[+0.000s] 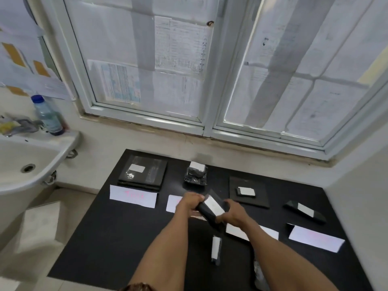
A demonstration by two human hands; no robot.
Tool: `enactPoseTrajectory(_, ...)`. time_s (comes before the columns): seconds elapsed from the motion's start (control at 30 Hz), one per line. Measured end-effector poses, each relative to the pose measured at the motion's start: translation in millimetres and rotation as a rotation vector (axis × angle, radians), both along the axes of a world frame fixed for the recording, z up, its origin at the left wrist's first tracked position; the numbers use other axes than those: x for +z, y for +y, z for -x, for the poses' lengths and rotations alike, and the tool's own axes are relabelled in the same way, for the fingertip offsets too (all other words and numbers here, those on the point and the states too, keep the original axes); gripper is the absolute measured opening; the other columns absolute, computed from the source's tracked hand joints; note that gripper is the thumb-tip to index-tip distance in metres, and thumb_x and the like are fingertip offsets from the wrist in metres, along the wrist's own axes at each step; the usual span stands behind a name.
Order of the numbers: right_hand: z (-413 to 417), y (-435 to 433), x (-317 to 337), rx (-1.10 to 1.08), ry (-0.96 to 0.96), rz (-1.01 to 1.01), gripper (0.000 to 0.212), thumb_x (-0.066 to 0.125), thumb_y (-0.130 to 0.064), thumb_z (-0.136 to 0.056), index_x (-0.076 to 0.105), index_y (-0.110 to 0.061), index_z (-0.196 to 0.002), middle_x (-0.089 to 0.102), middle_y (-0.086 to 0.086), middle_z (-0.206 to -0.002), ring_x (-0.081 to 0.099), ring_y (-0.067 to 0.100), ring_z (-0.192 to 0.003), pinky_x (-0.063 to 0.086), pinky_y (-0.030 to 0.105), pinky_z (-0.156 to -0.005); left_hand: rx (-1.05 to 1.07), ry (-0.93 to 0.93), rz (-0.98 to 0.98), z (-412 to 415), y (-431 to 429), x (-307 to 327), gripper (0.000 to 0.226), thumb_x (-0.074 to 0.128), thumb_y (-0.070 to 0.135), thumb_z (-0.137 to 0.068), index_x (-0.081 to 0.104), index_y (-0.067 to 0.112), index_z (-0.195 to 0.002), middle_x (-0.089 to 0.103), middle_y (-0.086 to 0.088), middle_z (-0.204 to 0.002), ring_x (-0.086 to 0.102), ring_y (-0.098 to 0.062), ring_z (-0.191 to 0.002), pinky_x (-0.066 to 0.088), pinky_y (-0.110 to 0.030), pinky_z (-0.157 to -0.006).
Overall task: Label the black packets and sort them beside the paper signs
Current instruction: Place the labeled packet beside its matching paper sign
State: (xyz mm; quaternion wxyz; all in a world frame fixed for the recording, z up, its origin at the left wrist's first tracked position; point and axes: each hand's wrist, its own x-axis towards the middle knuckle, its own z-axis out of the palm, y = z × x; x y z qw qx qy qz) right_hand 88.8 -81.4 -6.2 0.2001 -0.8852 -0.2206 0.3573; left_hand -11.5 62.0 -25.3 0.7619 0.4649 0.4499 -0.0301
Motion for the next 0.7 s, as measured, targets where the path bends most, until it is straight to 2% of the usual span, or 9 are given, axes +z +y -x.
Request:
enactPoseTrajectory(0.1,21,68,-3,-0.146,-0.047,-0.159,0.089,0.085,-0.025,-0.063,0.041,-0.011,-0.140,0.051,0.012,-0.129,0.054,0.027,-0.113,0.047,0.029,-0.090,0.217,-0.045,-0.040,20,69,3,0.010,0.055,0.004,-0.095,0.060,0.010,-0.088,0.059,-0.017,-0.103,0.059,-0.029,-0.093,0.055,-0.050,-0.077)
enactPoseTrajectory(0.17,38,119,-9,-0.263,-0.025,-0.242,0.065,0.079,-0.025,-0.071,0.051,-0.013,-0.128,0.060,0.009,-0.115,0.059,0.021,-0.095,0.047,0.022,-0.074,0.355,-0.049,-0.065,39,120,2,0.008,0.053,0.003,-0.096,0.057,0.009,-0.095,0.055,-0.016,-0.108,0.055,-0.029,-0.096,0.055,-0.049,-0.072)
enactPoseTrajectory(0.27,60,192,-15,-0.306,0.115,-0.312,0.012,0.071,-0.015,-0.076,0.064,-0.015,-0.086,0.062,0.006,-0.081,0.056,0.014,-0.064,0.043,0.014,-0.041,0.426,-0.030,-0.087,65,187,-6,0.011,0.052,0.005,-0.097,0.054,0.010,-0.107,0.051,-0.014,-0.114,0.050,-0.029,-0.105,0.052,-0.054,-0.084)
enactPoseTrajectory(0.3,68,220,-20,-0.258,0.137,-0.304,0.007,0.070,-0.013,-0.076,0.063,-0.014,-0.076,0.059,0.005,-0.072,0.054,0.013,-0.059,0.044,0.015,-0.040,0.438,-0.015,-0.089,75,212,-11,0.011,0.052,0.006,-0.097,0.054,0.010,-0.107,0.051,-0.014,-0.115,0.050,-0.029,-0.105,0.052,-0.054,-0.088)
enactPoseTrajectory(0.37,80,258,-29,-0.227,0.180,-0.290,0.008,0.070,-0.014,-0.077,0.066,-0.014,-0.070,0.061,0.004,-0.067,0.058,0.015,-0.061,0.059,0.026,-0.059,0.471,0.018,-0.105,86,244,-22,0.010,0.051,0.006,-0.097,0.054,0.010,-0.106,0.052,-0.014,-0.116,0.051,-0.030,-0.107,0.052,-0.054,-0.089)
enactPoseTrajectory(0.43,86,289,-41,-0.239,0.212,-0.288,0.010,0.072,-0.016,-0.076,0.068,-0.014,-0.067,0.066,0.007,-0.072,0.064,0.020,-0.072,0.060,0.042,-0.077,0.485,0.074,-0.167,92,269,-34,0.009,0.052,0.007,-0.097,0.056,0.010,-0.104,0.055,-0.015,-0.118,0.054,-0.033,-0.112,0.053,-0.052,-0.089)
enactPoseTrajectory(0.47,86,307,-49,-0.247,0.219,-0.286,0.009,0.072,-0.017,-0.076,0.069,-0.014,-0.068,0.067,0.007,-0.076,0.065,0.022,-0.078,0.059,0.044,-0.081,0.462,0.115,-0.224,92,285,-44,0.011,0.053,0.007,-0.095,0.058,0.010,-0.105,0.057,-0.017,-0.119,0.056,-0.034,-0.113,0.052,-0.050,-0.091)
enactPoseTrajectory(0.57,80,335,-69,-0.228,0.195,-0.241,0.011,0.072,-0.023,-0.076,0.070,-0.014,-0.082,0.069,0.002,-0.082,0.063,0.017,-0.080,0.054,0.032,-0.073,0.289,0.271,-0.400,90,306,-66,0.023,0.056,0.006,-0.090,0.063,0.008,-0.112,0.063,-0.016,-0.120,0.060,-0.032,-0.110,0.051,-0.039,-0.095)
enactPoseTrajectory(0.7,68,352,-89,-0.228,0.215,-0.250,0.013,0.072,-0.021,-0.078,0.063,-0.022,-0.087,0.063,-0.007,-0.081,0.056,0.003,-0.071,0.041,0.017,-0.058,0.171,0.335,-0.477,77,316,-88,0.038,0.048,0.004,-0.092,0.060,0.012,-0.127,0.063,-0.012,-0.125,0.059,-0.030,-0.112,0.048,-0.040,-0.099)
